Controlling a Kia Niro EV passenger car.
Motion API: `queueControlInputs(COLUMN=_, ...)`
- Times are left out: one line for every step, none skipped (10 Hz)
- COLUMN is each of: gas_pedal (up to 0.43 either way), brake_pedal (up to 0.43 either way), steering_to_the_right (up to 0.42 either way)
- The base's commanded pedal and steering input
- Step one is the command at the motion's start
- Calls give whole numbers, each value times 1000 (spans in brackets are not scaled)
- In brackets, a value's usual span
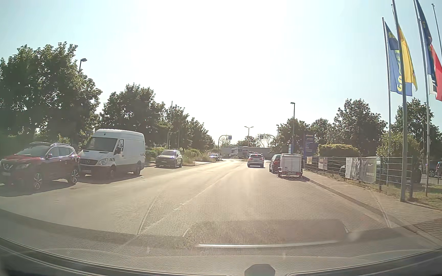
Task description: Follow the waypoints while adhering to traffic rules and regulations
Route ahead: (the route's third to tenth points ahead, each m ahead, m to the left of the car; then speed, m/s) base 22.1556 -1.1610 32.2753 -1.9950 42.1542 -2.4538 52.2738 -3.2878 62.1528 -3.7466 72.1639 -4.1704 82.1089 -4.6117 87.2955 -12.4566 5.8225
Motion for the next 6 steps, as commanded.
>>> queueControlInputs(gas_pedal=0, brake_pedal=18, steering_to_the_right=-6)
queueControlInputs(gas_pedal=8, brake_pedal=18, steering_to_the_right=-4)
queueControlInputs(gas_pedal=8, brake_pedal=18, steering_to_the_right=0)
queueControlInputs(gas_pedal=20, brake_pedal=18, steering_to_the_right=6)
queueControlInputs(gas_pedal=28, brake_pedal=18, steering_to_the_right=12)
queueControlInputs(gas_pedal=39, brake_pedal=18, steering_to_the_right=12)
